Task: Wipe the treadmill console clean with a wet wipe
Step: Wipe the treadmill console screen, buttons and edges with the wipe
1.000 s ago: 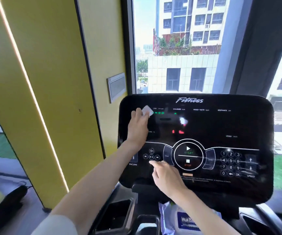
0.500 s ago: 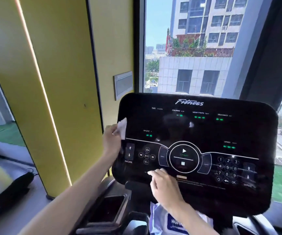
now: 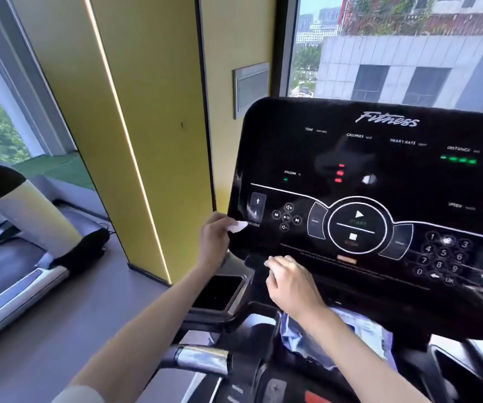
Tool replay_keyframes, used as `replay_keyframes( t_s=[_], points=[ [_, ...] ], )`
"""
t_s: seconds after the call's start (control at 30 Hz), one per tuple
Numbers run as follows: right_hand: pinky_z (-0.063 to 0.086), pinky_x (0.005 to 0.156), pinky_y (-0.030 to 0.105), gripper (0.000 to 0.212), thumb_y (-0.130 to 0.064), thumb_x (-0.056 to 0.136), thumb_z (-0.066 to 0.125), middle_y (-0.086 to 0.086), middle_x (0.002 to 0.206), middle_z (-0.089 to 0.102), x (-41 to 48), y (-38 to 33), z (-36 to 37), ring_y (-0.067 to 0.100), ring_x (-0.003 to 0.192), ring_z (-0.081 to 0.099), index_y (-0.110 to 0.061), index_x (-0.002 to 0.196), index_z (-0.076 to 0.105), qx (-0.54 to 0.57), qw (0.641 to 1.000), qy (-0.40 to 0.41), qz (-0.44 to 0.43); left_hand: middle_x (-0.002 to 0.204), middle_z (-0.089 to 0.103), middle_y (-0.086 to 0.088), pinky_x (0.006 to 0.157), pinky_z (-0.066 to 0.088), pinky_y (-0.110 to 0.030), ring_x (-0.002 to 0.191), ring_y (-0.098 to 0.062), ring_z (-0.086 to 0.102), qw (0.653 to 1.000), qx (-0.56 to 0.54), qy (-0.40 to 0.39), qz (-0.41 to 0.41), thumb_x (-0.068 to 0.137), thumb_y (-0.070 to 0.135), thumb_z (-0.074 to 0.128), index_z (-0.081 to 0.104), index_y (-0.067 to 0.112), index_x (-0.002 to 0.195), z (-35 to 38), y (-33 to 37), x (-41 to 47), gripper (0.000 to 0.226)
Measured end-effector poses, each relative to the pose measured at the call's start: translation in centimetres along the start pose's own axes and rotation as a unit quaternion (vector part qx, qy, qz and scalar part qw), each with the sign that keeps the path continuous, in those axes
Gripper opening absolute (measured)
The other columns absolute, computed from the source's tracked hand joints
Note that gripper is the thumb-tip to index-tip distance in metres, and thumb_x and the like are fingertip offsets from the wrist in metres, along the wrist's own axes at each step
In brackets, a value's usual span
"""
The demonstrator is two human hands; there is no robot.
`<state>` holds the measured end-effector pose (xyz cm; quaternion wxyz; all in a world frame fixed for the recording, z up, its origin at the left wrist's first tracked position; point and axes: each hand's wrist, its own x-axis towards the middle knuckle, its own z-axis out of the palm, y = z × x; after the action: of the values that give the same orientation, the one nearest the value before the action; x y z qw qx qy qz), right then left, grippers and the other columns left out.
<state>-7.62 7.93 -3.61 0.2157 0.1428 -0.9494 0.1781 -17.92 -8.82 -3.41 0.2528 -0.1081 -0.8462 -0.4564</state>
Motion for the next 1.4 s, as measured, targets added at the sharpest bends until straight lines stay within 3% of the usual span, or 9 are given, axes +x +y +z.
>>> replay_keyframes(
  t_s=[0.2,0.43,0.6,0.7,0.77,0.93,1.03,1.17,1.4],
  points=[
    [0.054,0.069,0.028,0.025,0.001,0.067,0.064,0.005,0.089,0.071,-0.3,0.1,0.2,0.021,0.080,0.064,-0.004,0.090,0.070,0.009,1.000,0.017,-0.002,0.089,0.056,-0.010,0.069,0.049,-0.036,0.082,-0.023,0.054,0.991,0.064,-0.119,0.025,0.069,-0.023,0.054,0.071,0.002,0.068,-1.5,-3.9,-5.2,0.030],
    [0.053,0.061,0.031,0.022,0.001,0.067,0.060,0.003,0.078,0.067,0.0,0.3,0.2,0.023,0.073,0.060,-0.005,0.087,0.068,0.016,1.000,0.019,-0.001,0.086,0.050,-0.007,0.068,0.034,-0.007,0.080,-0.019,0.048,0.998,0.024,0.054,-0.038,0.077,-0.021,0.050,0.073,0.000,0.078,-2.0,0.7,1.6,0.032],
    [0.053,0.061,0.034,0.020,0.001,0.068,0.058,0.005,0.077,0.066,-0.1,0.3,0.3,0.024,0.073,0.059,-0.005,0.085,0.066,0.006,1.000,0.017,-0.006,0.096,0.052,-0.006,0.071,0.039,-0.018,0.081,-0.006,0.045,0.985,0.132,-0.099,0.039,0.081,-0.009,0.050,0.068,0.005,0.085,0.3,-1.0,-2.3,0.023],
    [0.052,0.059,0.034,0.016,0.001,0.069,0.058,0.004,0.075,0.064,-0.1,0.6,0.5,0.024,0.072,0.058,-0.006,0.082,0.064,0.005,1.000,0.020,-0.009,0.111,0.053,-0.010,0.084,0.044,-0.035,0.100,-0.021,0.048,0.924,0.259,-0.263,0.105,0.086,0.000,0.049,0.065,0.005,0.097,-1.5,-5.1,-6.4,0.020],
    [0.052,0.058,0.033,0.017,0.001,0.068,0.059,0.003,0.075,0.064,-0.2,0.6,0.4,0.024,0.072,0.058,-0.006,0.083,0.064,0.009,1.000,0.017,-0.005,0.105,0.055,-0.010,0.076,0.046,-0.029,0.094,-0.023,0.051,0.924,0.261,-0.259,0.110,0.080,-0.007,0.057,0.068,0.006,0.088,-3.8,-6.4,-7.0,0.019],
    [0.052,0.066,0.035,0.021,-0.009,0.076,0.057,0.005,0.082,0.069,0.9,0.0,-0.2,0.029,0.080,0.063,-0.010,0.094,0.068,0.022,0.999,-0.017,0.036,0.090,0.060,-0.006,0.071,0.045,-0.020,0.079,-0.018,0.055,0.987,0.013,-0.094,-0.130,0.081,-0.004,0.061,0.069,0.009,0.089,-6.4,-1.7,-3.0,0.018],
    [0.050,0.077,0.031,0.022,-0.021,0.083,0.057,0.000,0.081,0.073,2.4,-0.3,-1.9,0.019,0.083,0.066,-0.020,0.102,0.070,0.145,0.975,-0.052,0.159,0.102,0.061,-0.019,0.066,0.056,-0.031,0.081,-0.027,0.060,0.857,-0.350,-0.148,-0.347,0.080,-0.018,0.051,0.061,0.003,0.104,-5.8,2.1,-1.8,0.034],
    [0.049,0.083,0.030,0.016,-0.022,0.085,0.065,0.004,0.090,0.072,3.0,-1.3,-3.6,0.012,0.089,0.067,-0.017,0.100,0.067,0.502,0.813,-0.092,0.280,0.101,0.067,-0.017,0.081,0.056,-0.037,0.089,-0.028,0.064,0.773,-0.466,-0.210,-0.375,0.081,-0.018,0.049,0.056,0.004,0.112,-4.2,5.5,-2.9,0.038],
    [0.051,0.065,0.028,0.009,-0.010,0.083,0.066,0.007,0.075,0.065,2.6,-0.9,-4.2,0.015,0.069,0.061,-0.006,0.088,0.061,0.514,0.788,0.002,0.338,0.092,0.065,-0.008,0.086,0.052,-0.037,0.090,-0.023,0.064,0.807,-0.419,-0.265,-0.322,0.083,-0.002,0.061,0.062,0.009,0.109,-3.3,7.4,-3.4,0.027]
  ],
)
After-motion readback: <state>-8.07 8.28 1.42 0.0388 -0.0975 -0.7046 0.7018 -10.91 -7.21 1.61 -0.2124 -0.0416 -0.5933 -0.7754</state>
